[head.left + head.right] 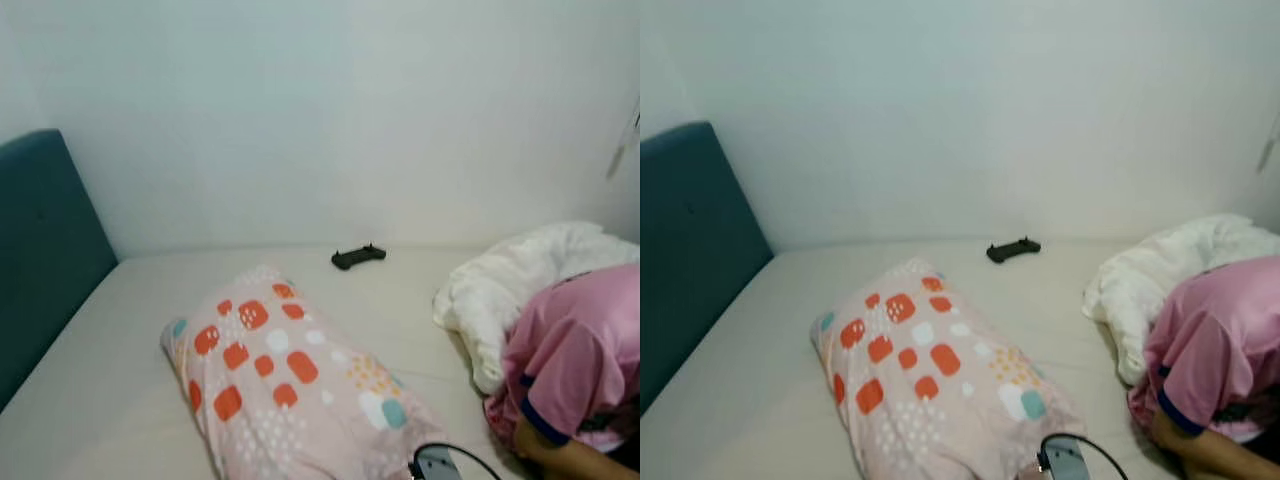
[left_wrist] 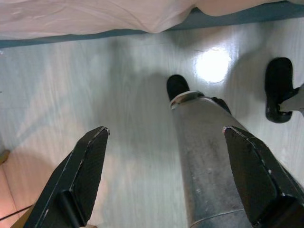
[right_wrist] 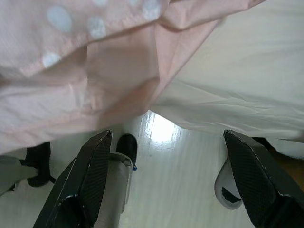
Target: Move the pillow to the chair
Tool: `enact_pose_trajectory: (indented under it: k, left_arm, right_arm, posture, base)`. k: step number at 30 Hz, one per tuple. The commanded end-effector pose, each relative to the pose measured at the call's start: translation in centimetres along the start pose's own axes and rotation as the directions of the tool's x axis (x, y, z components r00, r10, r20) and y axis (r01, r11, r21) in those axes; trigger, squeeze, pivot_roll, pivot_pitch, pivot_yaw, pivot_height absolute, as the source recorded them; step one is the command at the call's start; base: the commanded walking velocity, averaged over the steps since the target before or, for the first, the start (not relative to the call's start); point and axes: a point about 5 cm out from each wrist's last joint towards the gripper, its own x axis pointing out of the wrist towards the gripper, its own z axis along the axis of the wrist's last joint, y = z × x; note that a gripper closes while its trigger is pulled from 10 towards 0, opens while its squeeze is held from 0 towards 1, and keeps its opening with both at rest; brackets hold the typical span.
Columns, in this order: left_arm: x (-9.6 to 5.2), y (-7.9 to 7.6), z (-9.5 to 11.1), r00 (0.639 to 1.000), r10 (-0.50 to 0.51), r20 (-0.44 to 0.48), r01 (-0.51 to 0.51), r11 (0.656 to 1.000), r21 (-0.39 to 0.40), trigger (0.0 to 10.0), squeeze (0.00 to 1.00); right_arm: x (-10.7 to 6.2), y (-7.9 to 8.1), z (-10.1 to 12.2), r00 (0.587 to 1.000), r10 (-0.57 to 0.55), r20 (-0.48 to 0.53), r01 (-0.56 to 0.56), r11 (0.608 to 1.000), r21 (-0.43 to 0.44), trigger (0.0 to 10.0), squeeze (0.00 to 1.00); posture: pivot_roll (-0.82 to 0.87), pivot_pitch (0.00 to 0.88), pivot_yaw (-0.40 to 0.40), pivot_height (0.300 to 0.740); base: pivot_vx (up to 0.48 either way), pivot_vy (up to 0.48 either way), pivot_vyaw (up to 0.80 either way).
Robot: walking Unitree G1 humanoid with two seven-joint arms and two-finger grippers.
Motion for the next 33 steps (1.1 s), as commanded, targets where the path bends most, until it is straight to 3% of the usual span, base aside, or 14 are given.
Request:
enact_pose_trajectory:
  k: [1,12,20,33]
  left_arm:
    - [-0.1,0.5,-0.4,1.0,0.011,-0.014,-0.011,1.0,0.003,10.0,0.0]
    - [0.0,0.2,0.3,0.999,-0.021,0.03,0.022,0.999,-0.023,10.0,0.0]
    - [0.0,0.0,0.5,0.999,-0.025,0.04,0.026,1.0,-0.013,10.0,0.0]
    - [0.0,-0.3,0.5,0.998,-0.032,0.047,0.031,0.999,0.009,10.0,0.0]
  right_arm:
    - [0.1,0.5,0.9,0.999,0.008,0.032,-0.01,0.998,0.058,10.0,0.0]
    - [0.4,0.1,4.3,0.994,0.025,0.107,-0.054,0.957,0.286,10.0,0.0]
    - [0.3,0.7,7.7,0.97,0.097,0.223,-0.167,0.934,0.317,10.0,0.0]
    - [0.2,1.2,8.0,0.957,0.147,0.251,-0.236,0.896,0.375,10.0,0.0]
  posture:
    - [-0.07,0.0,-0.002,0.74]
    - [-0.07,0.002,0.002,0.72]
    - [-0.07,0.004,0.0,0.69]
    - [-0.07,0.012,-0.009,0.65]
  base:
    - [0.0,0.0,0.0]
    - [0.0,0.0,0.0]
    - [0.0,0.0,0.0]
    - [0.0,0.0,0.0]
